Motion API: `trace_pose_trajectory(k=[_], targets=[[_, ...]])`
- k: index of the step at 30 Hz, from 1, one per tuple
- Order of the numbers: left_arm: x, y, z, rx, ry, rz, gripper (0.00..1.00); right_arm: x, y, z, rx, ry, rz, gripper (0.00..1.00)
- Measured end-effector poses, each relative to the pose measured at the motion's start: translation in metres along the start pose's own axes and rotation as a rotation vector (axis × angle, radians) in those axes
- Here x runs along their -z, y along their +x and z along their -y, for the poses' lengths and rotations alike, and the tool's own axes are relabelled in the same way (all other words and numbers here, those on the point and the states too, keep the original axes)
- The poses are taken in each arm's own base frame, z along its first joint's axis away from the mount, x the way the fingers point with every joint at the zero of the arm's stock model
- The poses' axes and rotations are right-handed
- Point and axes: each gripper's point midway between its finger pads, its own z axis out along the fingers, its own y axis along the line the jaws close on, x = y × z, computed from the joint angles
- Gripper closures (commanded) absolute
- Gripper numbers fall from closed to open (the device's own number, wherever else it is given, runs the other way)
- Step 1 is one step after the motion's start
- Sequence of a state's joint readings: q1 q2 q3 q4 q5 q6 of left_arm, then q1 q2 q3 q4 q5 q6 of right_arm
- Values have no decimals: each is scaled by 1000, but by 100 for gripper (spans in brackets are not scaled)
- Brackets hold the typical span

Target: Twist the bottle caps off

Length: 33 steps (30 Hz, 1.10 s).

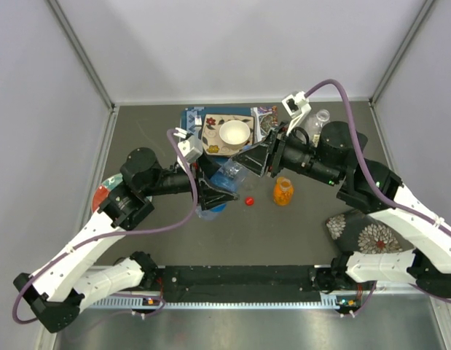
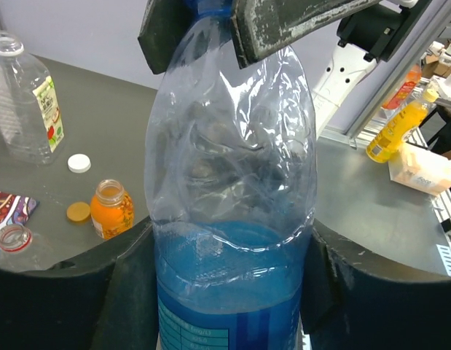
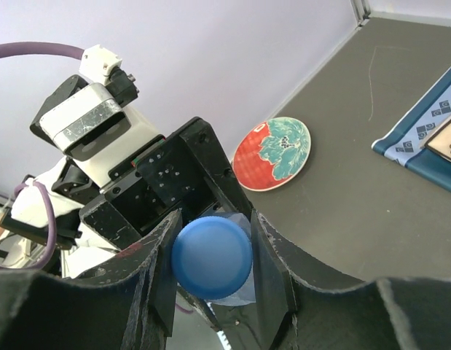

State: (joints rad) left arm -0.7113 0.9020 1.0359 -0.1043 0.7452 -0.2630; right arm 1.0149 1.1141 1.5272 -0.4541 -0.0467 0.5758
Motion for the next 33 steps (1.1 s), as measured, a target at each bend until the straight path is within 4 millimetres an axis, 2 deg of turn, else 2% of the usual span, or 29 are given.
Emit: trace_pose_trajectory(k=[8,9,10,12,15,26,31,33], targets=[[0,5,-3,-8,-7,-3,48,0,2,4,17,12,-8,98],[1,5,-3,-10,-9,-1,48,0,2,4,18,12,-8,72],[1,4,-3,-15,-13,2,48,0,2,4,22,11,-8,60],[2,5,-4,-25,-22,4,48,-1,3,4,25,10,-10,43],[4,7,-10,-53,-58,12,49,-2,-2,5,18,19,12,37],[10,2,-42,-172,-321,58,55,-4,-25,27,-3,158,131,37],[8,0,-47,-260,-449,59,55,-16,-32,33,-11,206,159,39],[8,1,-50,-283,-488,54,55,-22,-33,35,-11,220,163,43]])
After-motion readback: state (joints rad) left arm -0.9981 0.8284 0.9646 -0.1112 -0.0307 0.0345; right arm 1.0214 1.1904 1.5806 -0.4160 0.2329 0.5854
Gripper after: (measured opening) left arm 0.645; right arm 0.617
